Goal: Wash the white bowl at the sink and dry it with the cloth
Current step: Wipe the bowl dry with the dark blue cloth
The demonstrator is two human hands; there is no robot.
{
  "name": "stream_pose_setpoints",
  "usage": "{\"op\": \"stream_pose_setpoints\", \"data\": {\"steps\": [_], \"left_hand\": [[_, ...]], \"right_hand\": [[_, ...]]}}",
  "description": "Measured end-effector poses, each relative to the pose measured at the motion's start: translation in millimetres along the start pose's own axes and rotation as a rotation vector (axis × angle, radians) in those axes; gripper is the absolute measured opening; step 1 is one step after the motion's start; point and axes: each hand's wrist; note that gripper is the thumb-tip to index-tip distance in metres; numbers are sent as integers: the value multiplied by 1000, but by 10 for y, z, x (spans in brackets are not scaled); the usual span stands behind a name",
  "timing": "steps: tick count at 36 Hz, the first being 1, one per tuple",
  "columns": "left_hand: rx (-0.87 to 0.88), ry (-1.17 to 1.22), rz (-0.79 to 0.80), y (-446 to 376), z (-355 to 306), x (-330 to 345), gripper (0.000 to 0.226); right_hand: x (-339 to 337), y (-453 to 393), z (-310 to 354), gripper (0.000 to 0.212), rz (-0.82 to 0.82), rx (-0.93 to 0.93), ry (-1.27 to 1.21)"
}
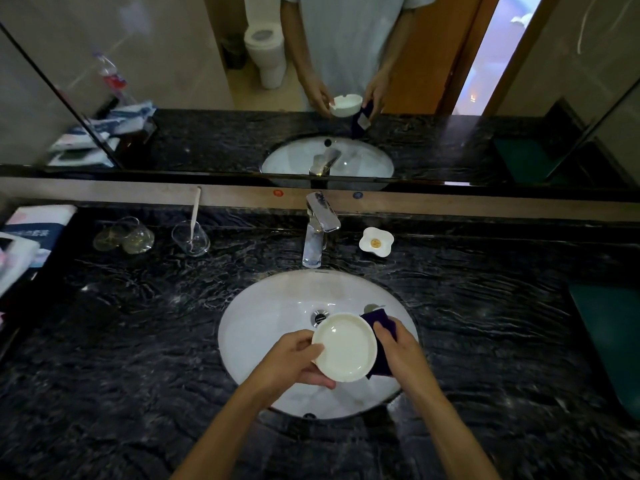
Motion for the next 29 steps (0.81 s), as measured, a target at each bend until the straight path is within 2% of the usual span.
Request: {"op": "stream_pose_setpoints", "data": {"steps": [8, 15, 23, 25, 29], "left_hand": [[2, 154, -7, 51, 14, -117, 23], [17, 181, 2, 71, 48, -58, 37], [70, 277, -42, 98, 107, 106, 32], [57, 301, -2, 126, 124, 76, 40], [-12, 201, 203, 167, 112, -106, 60]], "right_hand": [[120, 130, -2, 16, -45, -123, 39], [235, 290, -51, 44, -89, -190, 7], [400, 409, -111, 46, -245, -206, -100], [341, 377, -128, 46, -210, -194, -85], [129, 259, -118, 47, -23, -165, -41]]}}
Point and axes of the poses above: each hand's wrist, its own y-axis away from the middle knuckle, its own x-axis out of the palm, z = x × y, and after that the axes turned 14 degrees about -y, right-handed
